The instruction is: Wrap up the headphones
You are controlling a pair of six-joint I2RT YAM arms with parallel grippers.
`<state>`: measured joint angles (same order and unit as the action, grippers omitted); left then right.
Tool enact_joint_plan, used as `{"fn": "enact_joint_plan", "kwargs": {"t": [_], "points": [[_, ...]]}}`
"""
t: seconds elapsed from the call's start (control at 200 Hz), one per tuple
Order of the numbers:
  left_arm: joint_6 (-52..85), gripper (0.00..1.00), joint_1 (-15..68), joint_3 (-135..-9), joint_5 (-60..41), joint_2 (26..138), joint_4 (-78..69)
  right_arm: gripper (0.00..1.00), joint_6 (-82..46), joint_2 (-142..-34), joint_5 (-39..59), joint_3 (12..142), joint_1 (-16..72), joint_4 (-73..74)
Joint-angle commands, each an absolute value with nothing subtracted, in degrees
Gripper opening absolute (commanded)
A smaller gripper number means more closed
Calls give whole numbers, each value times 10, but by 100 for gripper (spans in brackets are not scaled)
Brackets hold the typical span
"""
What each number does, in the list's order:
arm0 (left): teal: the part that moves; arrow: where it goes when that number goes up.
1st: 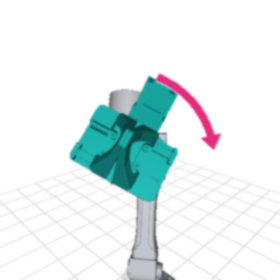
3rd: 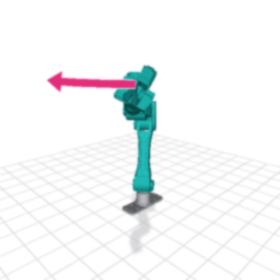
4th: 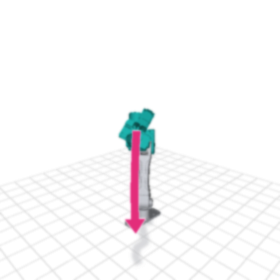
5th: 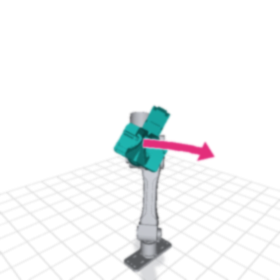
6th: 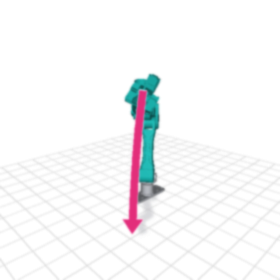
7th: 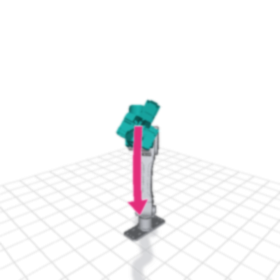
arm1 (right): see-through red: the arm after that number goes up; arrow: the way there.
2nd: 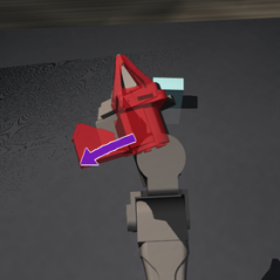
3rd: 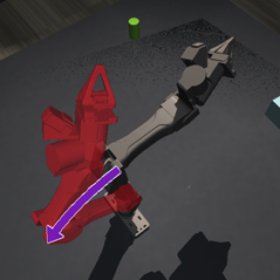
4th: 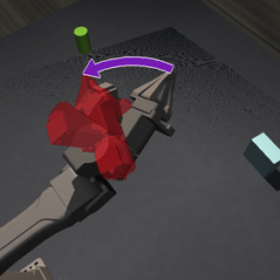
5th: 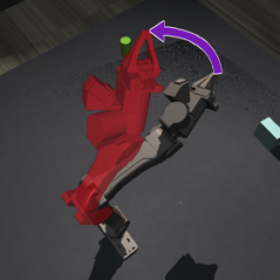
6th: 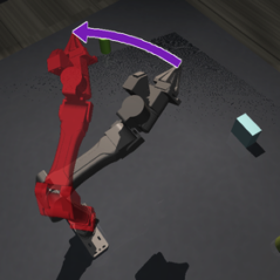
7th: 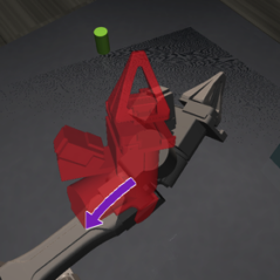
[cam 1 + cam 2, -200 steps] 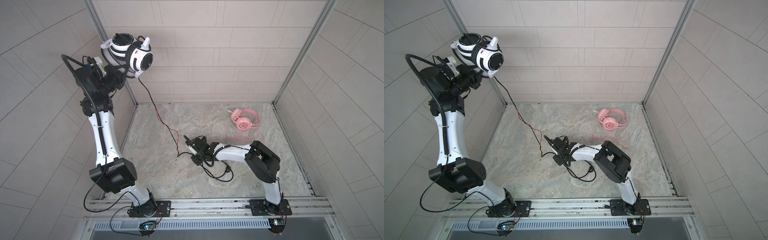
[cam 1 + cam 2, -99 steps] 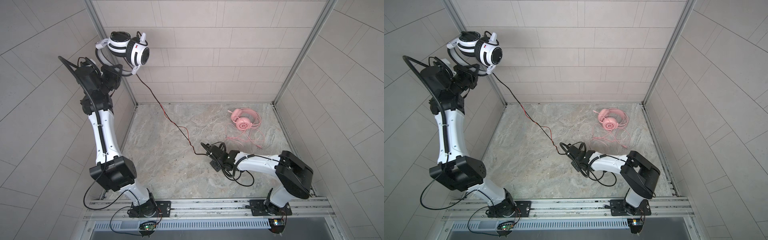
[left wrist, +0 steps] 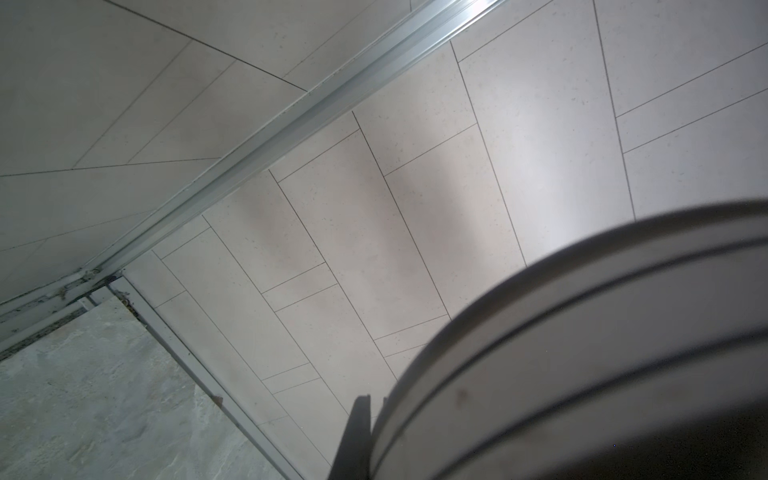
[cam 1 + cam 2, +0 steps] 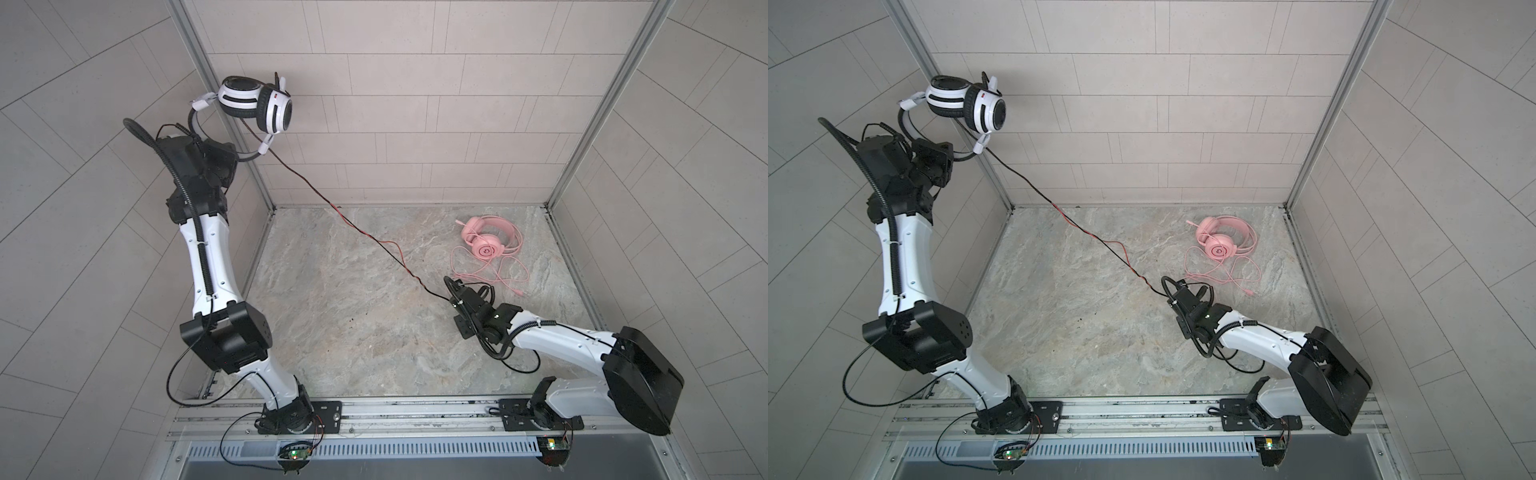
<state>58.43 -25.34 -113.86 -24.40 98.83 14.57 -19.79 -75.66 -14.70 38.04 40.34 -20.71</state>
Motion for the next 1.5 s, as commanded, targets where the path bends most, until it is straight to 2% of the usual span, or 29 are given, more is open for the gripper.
{"fn": "enact_joint_plan", "kwargs": {"t": [0.0,0.11,0.215,0.375,0.415,0.44,0.515,0.54,0.58,0.646,0.871,1.151,1.291,1.376,1.496], "points": [[555,0,-244,-1146,-238,940,142,1,-210,-759,-134,390,392,-200],[518,0,-217,-1141,-251,917,171,16,-202,-789,-94,418,394,-191],[507,0,-199,-1110,-300,884,178,37,-186,-812,-56,442,394,-167],[461,0,-174,-1099,-303,847,226,51,-144,-819,24,484,395,-119],[459,0,-171,-1105,-309,846,234,57,-126,-826,56,492,397,-89],[458,0,-170,-1110,-315,845,240,64,-121,-833,76,497,399,-68],[448,0,-167,-1138,-333,851,271,72,-115,-867,141,516,406,-4],[445,0,-166,-1146,-337,852,281,83,-119,-883,158,522,407,19],[442,0,-167,-1156,-342,855,291,86,-132,-913,182,532,407,58],[440,0,-167,-1168,-347,856,301,99,-142,-960,199,563,409,84],[449,0,-167,-1195,-363,861,312,99,-121,-1079,206,660,410,100],[476,0,-168,-1216,-378,867,301,99,-130,-1130,219,710,411,133],[511,0,-167,-1212,-398,873,273,93,-169,-1158,220,732,410,185],[513,0,-168,-1212,-401,876,272,82,-196,-1168,224,743,412,201],[518,0,-170,-1205,-396,874,266,40,-211,-1158,217,728,424,218]]}}
